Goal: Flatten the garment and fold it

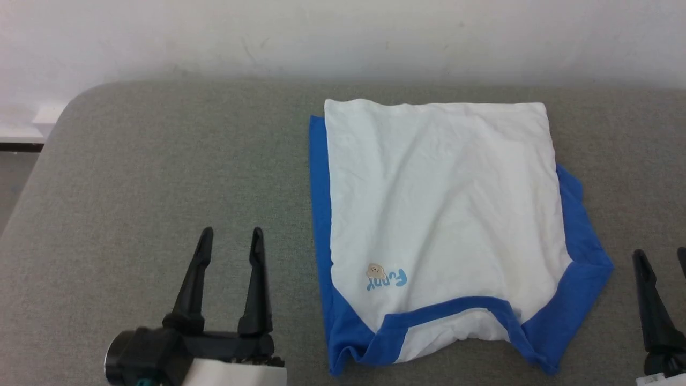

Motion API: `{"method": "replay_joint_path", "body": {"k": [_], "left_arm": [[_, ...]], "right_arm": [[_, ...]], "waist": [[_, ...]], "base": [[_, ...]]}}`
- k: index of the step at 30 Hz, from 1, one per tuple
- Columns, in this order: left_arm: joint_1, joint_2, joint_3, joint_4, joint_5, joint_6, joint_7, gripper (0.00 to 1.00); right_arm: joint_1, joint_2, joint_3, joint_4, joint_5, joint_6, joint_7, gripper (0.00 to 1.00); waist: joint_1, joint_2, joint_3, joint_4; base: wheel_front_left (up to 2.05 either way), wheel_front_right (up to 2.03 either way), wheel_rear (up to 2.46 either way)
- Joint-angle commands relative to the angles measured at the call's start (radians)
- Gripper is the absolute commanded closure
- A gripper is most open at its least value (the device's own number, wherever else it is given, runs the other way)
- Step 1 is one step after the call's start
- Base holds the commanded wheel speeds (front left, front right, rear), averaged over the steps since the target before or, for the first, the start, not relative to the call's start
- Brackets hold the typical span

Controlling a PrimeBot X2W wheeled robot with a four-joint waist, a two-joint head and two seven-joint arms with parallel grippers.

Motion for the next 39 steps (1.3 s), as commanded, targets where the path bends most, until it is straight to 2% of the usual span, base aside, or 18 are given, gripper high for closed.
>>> {"method": "replay_joint_path", "body": {"k": [1, 6, 10, 15, 21, 27, 30, 35, 39], "left_arm": [[0.036, -0.027, 0.025, -0.007, 0.039, 0.0, -0.004, 0.0], [0.125, -0.078, 0.056, 0.061, 0.122, -0.033, -0.004, 0.0], [0.178, -0.125, 0.078, 0.128, 0.126, -0.071, -0.004, 0.0], [0.193, -0.165, 0.103, 0.173, 0.149, -0.123, -0.004, 0.0], [0.174, -0.195, 0.134, 0.195, 0.176, -0.166, -0.004, 0.0], [0.09, -0.193, 0.147, 0.223, 0.179, -0.215, 0.003, 0.0], [-0.019, -0.174, 0.156, 0.229, 0.151, -0.253, 0.088, 0.0], [-0.303, -0.088, 0.153, 0.236, 0.16, -0.329, 0.35, 0.0], [-0.553, -0.063, 0.163, 0.253, 0.142, -0.368, 0.551, 0.0]], "right_arm": [[-0.002, 0.042, -0.015, -0.014, -0.054, -0.001, -0.02, 0.0], [0.02, 0.16, -0.036, -0.006, -0.202, -0.001, -0.058, 0.0], [0.046, 0.211, -0.03, 0.02, -0.247, -0.001, -0.07, 0.0], [0.054, 0.228, -0.019, 0.036, -0.258, -0.001, -0.082, 0.0], [0.029, 0.23, -0.012, 0.043, -0.265, -0.001, -0.085, 0.0], [0.011, 0.23, -0.004, 0.026, -0.269, -0.001, -0.075, 0.0], [-0.002, 0.231, 0.0, 0.012, -0.265, -0.001, -0.068, 0.0], [-0.033, 0.212, 0.007, -0.012, -0.247, -0.001, -0.057, 0.0], [-0.064, 0.183, 0.003, -0.022, -0.217, -0.001, -0.055, 0.0]], "waist": [[0.0, -0.0001, -0.011, 0.0], [0.0, -0.0001, -0.033, 0.002], [0.0, -0.0001, -0.043, 0.008], [0.0, -0.0001, -0.037, 0.017], [0.0, -0.0001, -0.017, 0.017], [0.0, -0.0001, 0.016, 0.012], [0.0, -0.0001, 0.046, 0.01], [0.0, -0.0001, 0.126, 0.003], [0.0, -0.0001, 0.215, -0.009]], "base": [[0.0, 0.0, 0.0], [0.0, 0.0, 0.0], [0.0, 0.0, 0.0], [0.0, 0.0, 0.0], [0.0, 0.0, 0.0], [0.0, 0.0, 0.0], [0.0, 0.0, 0.0], [0.0, 0.0, 0.0], [0.0, 0.0, 0.0]]}}
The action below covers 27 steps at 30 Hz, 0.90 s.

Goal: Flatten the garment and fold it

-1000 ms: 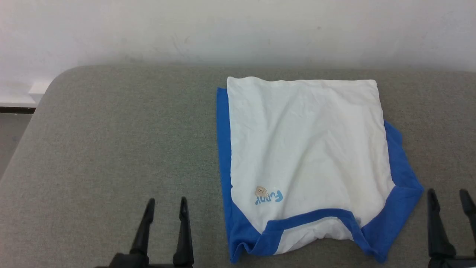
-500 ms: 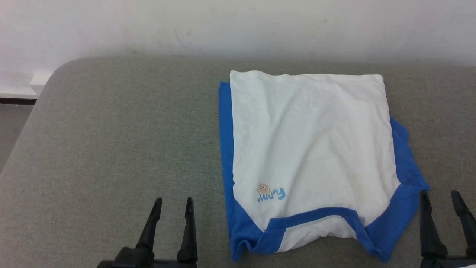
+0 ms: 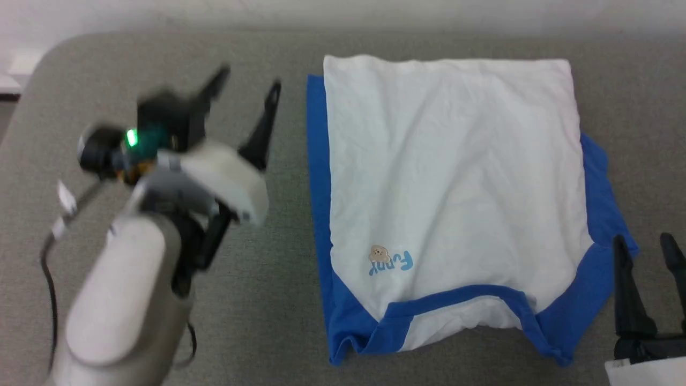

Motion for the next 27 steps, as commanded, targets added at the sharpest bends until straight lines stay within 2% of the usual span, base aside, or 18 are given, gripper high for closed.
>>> {"method": "replay_joint_path", "body": {"k": [1, 3, 7, 13, 19, 27], "left_arm": [[-0.057, 0.001, 0.005, 0.008, -0.006, -0.01, 0.035, 0.0], [-0.162, -0.02, 0.018, 0.034, -0.039, -0.005, 0.123, 0.0], [-0.346, -0.002, 0.016, 0.129, -0.037, -0.018, 0.268, 0.0], [-0.488, 0.014, 0.002, 0.225, -0.014, -0.014, 0.388, 0.0], [-0.559, -0.004, -0.015, 0.275, -0.004, -0.006, 0.421, 0.0], [-0.579, -0.003, -0.04, 0.332, 0.01, -0.007, 0.421, 0.0]], "right_arm": [[-0.02, -0.011, -0.001, -0.008, 0.012, -0.001, 0.002, 0.0], [-0.036, -0.028, -0.006, -0.013, 0.028, -0.001, 0.0, 0.0], [-0.075, -0.065, -0.006, -0.018, 0.061, -0.001, -0.011, 0.0], [-0.129, -0.132, -0.004, 0.001, 0.106, -0.001, -0.024, 0.0], [-0.17, -0.187, -0.008, 0.026, 0.144, -0.001, -0.054, 0.0], [-0.193, -0.218, -0.018, 0.043, 0.168, -0.001, -0.078, 0.0]], "waist": [[-0.0002, 0.0002, 0.092, -0.016], [-0.0002, 0.0002, 0.139, -0.021], [-0.0002, 0.0002, 0.227, -0.039], [-0.0002, 0.0002, 0.338, -0.064], [-0.0002, 0.0002, 0.415, -0.081], [-0.0002, 0.0002, 0.457, -0.105]], "base": [[0.0, 0.0, 0.0], [0.0, 0.0, 0.0], [0.0, 0.0, 0.0], [0.0, 0.0, 0.0], [0.0, 0.0, 0.0], [0.0, 0.0, 0.0]]}}
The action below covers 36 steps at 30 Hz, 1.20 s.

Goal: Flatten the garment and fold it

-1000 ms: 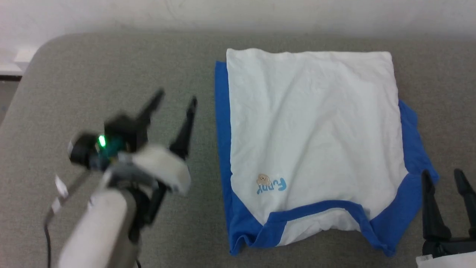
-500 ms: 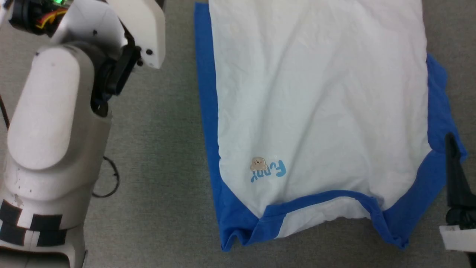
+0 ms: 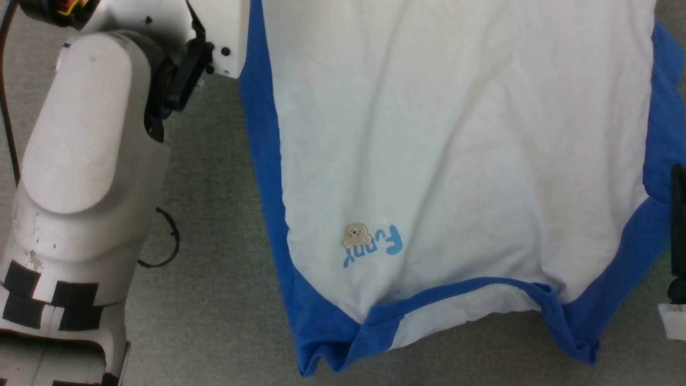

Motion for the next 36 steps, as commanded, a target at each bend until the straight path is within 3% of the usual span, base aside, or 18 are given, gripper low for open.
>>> {"method": "replay_joint_path", "body": {"k": [1, 22, 23, 25, 26, 30, 36], "left_arm": [[-0.012, 0.002, 0.001, 0.007, 0.004, 0.004, -0.007, 0.0], [0.005, 0.026, 0.01, 0.037, 0.006, 0.057, -0.016, 0.0], [0.006, 0.023, 0.008, 0.037, 0.001, 0.053, -0.012, 0.19], [0.006, 0.018, 0.002, 0.037, -0.01, 0.044, -0.007, 0.9], [0.007, 0.017, -0.002, 0.038, -0.015, 0.037, -0.002, 1.0], [0.009, 0.017, -0.012, 0.039, -0.03, 0.017, 0.007, 1.0], [0.008, 0.027, 0.003, 0.036, -0.02, 0.031, -0.069, 1.0]], "right_arm": [[-0.012, -0.005, -0.01, 0.004, 0.005, -0.001, -0.007, 0.0], [-0.01, -0.024, -0.03, 0.009, 0.017, -0.001, -0.019, 0.0], [-0.01, -0.024, -0.031, 0.01, 0.018, -0.001, -0.02, 0.0], [-0.012, -0.026, -0.031, 0.012, 0.019, -0.001, -0.021, 0.0], [-0.013, -0.027, -0.031, 0.012, 0.02, -0.001, -0.022, 0.0], [-0.017, -0.031, -0.034, 0.017, 0.023, -0.001, -0.022, 0.0], [-0.018, -0.03, -0.034, 0.024, 0.015, -0.001, -0.02, 0.0]], "waist": [[-0.0002, 0.0001, 0.024, -0.023], [-0.0002, 0.0001, 0.064, -0.055], [-0.0002, 0.0001, 0.067, -0.055], [-0.0002, 0.0001, 0.071, -0.056], [-0.0002, 0.0001, 0.073, -0.056], [-0.0002, 0.0001, 0.078, -0.055], [-0.0002, 0.0001, 0.061, -0.045]], "base": [[0.0, 0.0, 0.0], [0.0, 0.0, 0.0], [0.0, 0.0, 0.0], [0.0, 0.0, 0.0], [0.0, 0.0, 0.0], [0.0, 0.0, 0.0], [0.0, 0.0, 0.0]]}}
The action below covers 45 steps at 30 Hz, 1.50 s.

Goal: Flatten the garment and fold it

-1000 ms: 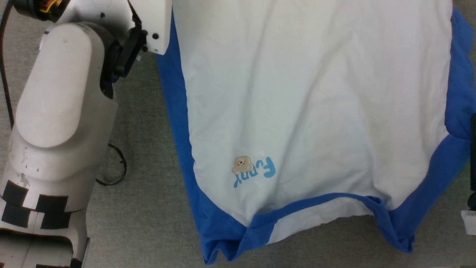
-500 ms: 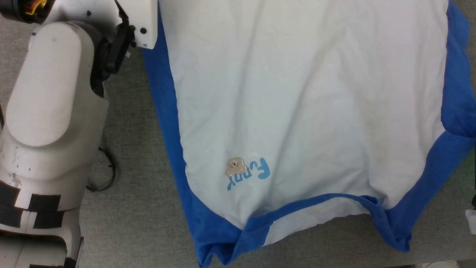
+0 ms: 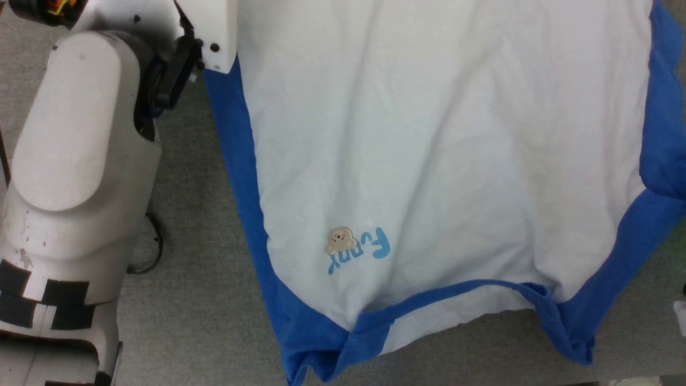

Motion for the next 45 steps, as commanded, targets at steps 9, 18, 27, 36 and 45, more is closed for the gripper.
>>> {"method": "replay_joint_path", "body": {"k": [9, 18, 27, 36, 45], "left_arm": [[0.038, 0.01, 0.03, 0.013, -0.029, 0.006, -0.081, 1.0], [0.105, 0.041, 0.074, -0.007, -0.078, 0.005, -0.107, 1.0], [0.306, 0.111, 0.173, -0.128, -0.17, -0.001, -0.151, 1.0], [0.561, 0.191, 0.312, -0.247, -0.269, 0.013, -0.159, 1.0], [0.768, 0.237, 0.448, -0.298, -0.343, 0.031, -0.167, 1.0]], "right_arm": [[-0.004, 0.017, 0.006, -0.009, -0.018, -0.001, 0.013, 0.0], [0.018, 0.062, 0.016, -0.019, -0.045, -0.001, 0.043, 0.0], [0.075, 0.138, -0.014, -0.035, -0.094, -0.001, 0.086, 0.0], [0.138, 0.214, -0.02, -0.06, -0.143, -0.001, 0.122, 0.0], [0.186, 0.258, -0.003, -0.08, -0.176, -0.001, 0.149, 0.0]], "waist": [[0.0, 0.0001, -0.104, 0.035], [0.0, 0.0001, -0.234, 0.05], [0.0, 0.0001, -0.402, 0.073], [0.0, 0.0001, -0.544, 0.116], [0.0, 0.0001, -0.63, 0.149]], "base": [[0.0, 0.0, 0.0], [0.0, 0.0, 0.0], [0.0, 0.0, 0.0], [0.0, 0.0, 0.0], [0.0, 0.0, 0.0]]}}
